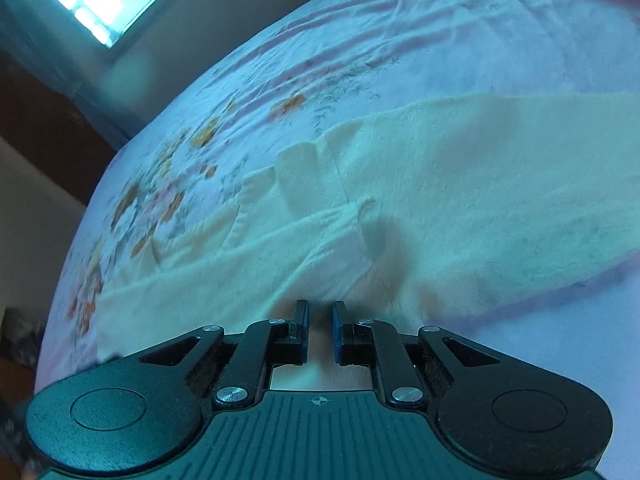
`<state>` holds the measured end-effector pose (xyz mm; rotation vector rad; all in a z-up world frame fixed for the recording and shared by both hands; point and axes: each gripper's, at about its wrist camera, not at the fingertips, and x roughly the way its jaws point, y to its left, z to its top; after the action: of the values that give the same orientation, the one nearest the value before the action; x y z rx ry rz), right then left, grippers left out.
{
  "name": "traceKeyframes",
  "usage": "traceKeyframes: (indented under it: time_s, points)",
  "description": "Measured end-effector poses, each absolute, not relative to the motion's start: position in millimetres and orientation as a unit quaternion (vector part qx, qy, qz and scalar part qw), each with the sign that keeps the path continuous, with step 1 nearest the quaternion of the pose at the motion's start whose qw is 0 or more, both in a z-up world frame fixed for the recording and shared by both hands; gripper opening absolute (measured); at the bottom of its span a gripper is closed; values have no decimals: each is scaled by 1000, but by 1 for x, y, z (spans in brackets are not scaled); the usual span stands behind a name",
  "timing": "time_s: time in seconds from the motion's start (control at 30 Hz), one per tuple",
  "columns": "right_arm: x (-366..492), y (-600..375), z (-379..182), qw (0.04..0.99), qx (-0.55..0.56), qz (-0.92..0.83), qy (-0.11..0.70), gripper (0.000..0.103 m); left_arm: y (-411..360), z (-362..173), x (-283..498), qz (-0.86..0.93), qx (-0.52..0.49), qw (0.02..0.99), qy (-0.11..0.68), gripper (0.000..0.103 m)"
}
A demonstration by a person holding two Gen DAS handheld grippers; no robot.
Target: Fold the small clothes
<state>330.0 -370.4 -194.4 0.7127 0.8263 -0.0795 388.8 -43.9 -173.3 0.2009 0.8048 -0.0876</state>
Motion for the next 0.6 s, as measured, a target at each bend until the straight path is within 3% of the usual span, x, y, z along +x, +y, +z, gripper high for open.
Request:
traceKeyframes:
  time_s: [0.3,0.37,0.6]
  points:
    - [341,-382,-202,838,415,-57,349,11,-45,-175,388,-44,107,914,389,40]
    - [334,-382,-192,853,399,-64,330,0,-45,-175,387,-44,108,914,389,40]
    - [306,-385,-166,888,336,-72,306,0,-45,-176,387,-46,112,913,389,42]
